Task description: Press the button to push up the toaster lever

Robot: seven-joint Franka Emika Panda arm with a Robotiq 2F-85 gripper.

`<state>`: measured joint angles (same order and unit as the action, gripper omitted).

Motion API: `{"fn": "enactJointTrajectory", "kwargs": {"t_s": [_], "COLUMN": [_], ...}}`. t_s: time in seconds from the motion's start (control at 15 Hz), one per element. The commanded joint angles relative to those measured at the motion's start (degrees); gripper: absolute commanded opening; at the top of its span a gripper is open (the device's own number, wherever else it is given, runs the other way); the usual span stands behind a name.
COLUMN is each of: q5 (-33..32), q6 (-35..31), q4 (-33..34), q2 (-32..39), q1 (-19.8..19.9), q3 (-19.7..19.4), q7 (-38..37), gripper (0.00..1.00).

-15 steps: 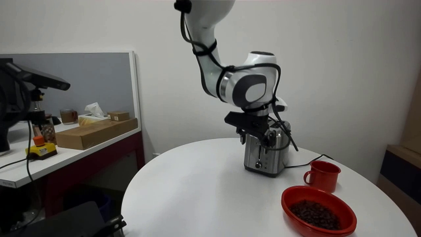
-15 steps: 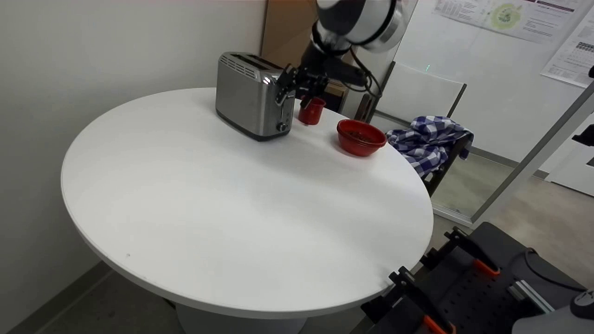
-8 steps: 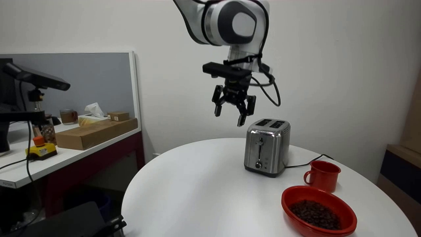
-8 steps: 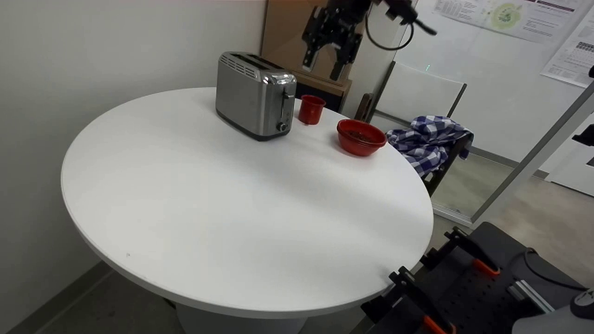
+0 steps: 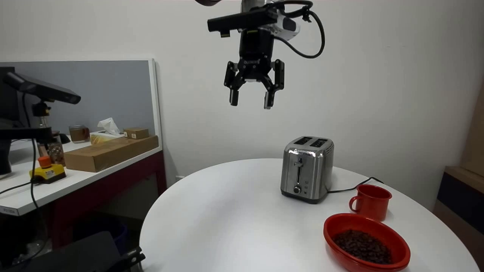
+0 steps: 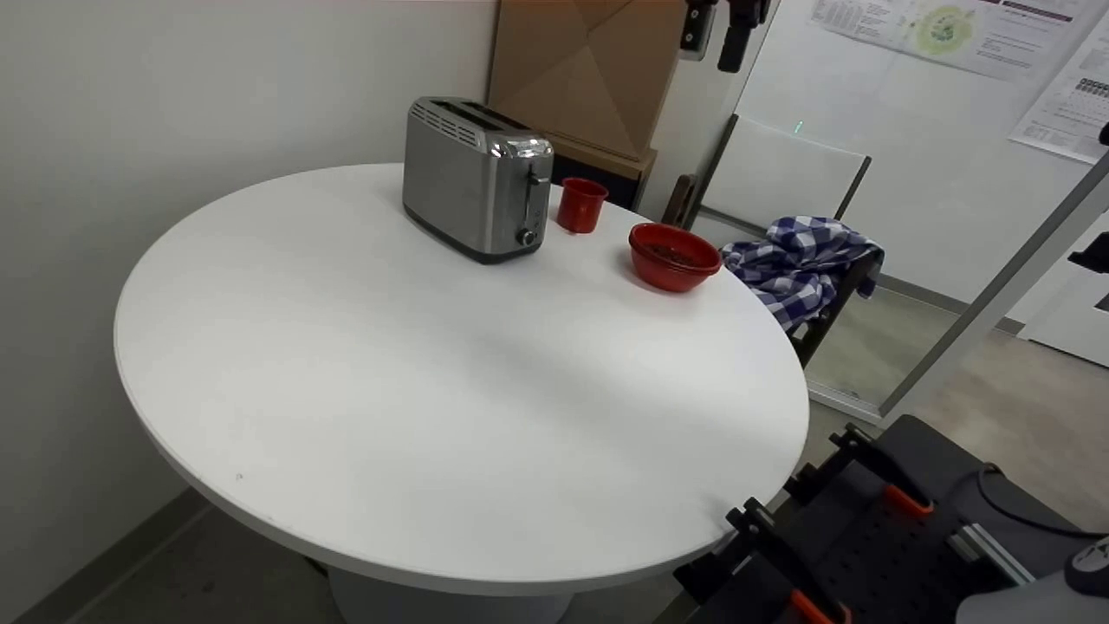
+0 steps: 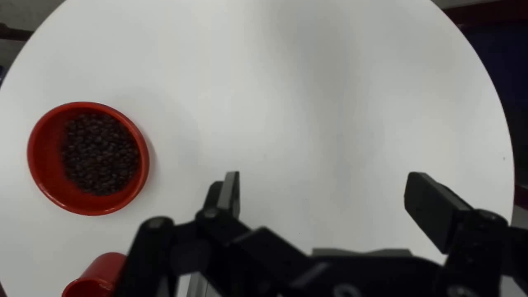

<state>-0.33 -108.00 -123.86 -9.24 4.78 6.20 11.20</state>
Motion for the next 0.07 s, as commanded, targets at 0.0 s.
{"fn": "enactJointTrajectory", "kwargs": {"t_s": [0.0], "q5": [-0.52], "q6": [0.15], "q4": [-0.3], "q2": [-0.43], "q1": [-2.47], "q3": [-2.25], "q7": [-0.33], "gripper": [1.0]}}
